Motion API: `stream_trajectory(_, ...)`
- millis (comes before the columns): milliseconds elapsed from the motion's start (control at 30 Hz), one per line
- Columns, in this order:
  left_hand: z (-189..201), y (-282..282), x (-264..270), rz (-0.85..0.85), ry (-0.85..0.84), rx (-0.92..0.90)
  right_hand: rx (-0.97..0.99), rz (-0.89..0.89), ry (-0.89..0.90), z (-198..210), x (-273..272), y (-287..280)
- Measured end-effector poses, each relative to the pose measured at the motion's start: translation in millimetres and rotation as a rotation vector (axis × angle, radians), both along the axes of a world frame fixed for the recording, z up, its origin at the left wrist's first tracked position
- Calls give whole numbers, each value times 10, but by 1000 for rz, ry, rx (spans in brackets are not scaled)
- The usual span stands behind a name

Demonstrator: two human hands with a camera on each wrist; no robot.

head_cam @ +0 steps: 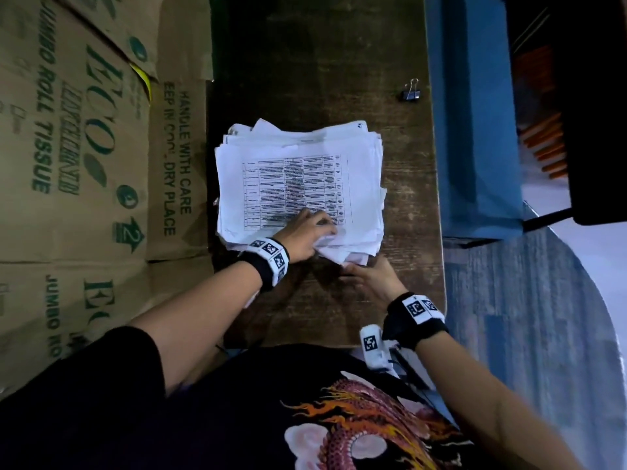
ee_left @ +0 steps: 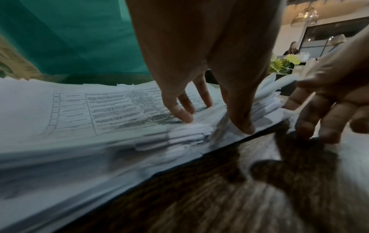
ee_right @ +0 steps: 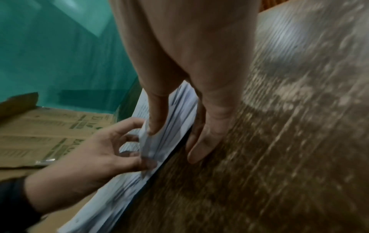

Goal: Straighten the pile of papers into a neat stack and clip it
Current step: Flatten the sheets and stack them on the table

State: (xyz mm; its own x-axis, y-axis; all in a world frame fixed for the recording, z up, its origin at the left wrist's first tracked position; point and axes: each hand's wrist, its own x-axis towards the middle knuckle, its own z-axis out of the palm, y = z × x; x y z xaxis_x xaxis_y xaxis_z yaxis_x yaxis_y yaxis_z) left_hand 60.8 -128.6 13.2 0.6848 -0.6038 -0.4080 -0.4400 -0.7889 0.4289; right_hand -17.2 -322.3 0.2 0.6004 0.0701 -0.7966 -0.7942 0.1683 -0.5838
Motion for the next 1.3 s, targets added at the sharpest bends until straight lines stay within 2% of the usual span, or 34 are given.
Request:
stream_trajectory(67,-22,36,20,-16,13,-30,5,-56,-6,21,-6,121)
stream_trajectory(167,-61,84,6,-18,23,-57,-24,-243,34,41,41,243)
stream_trajectory(333,-24,82,21,58,114,-107,47,-441,82,89,95,187)
stream_trajectory(400,-15,86,58,73,116,-110,-7,-483,62,54,74,170)
stream_trajectory(500,-3,55,77,69,82,-70,-189,-458,-9,-6,69,204)
stream_trajectory(600,52,-30,61,-2,-59,75,-365,-388,-98,7,59,258)
stream_trajectory(667,83,-88,48,-15,-88,138,-419,-371,-140,19,60,258)
stream_trajectory(867,215,-351,-10,7,-30,237,-452,-382,-243,28,80,298)
stream_trajectory(1000,158,-368,28,31,-67,225,-362,-491,-101,16,75,429)
stream_trajectory(1067,99,-337,19,28,-79,203,-305,-441,-58,-35,60,487)
stream_trajectory(1167,57,-319,22,8,-81,198,-328,-362,-67,-15,45,524)
stream_trajectory(1300,55,-272,64,-16,-88,198,-346,-353,-92,-6,82,471)
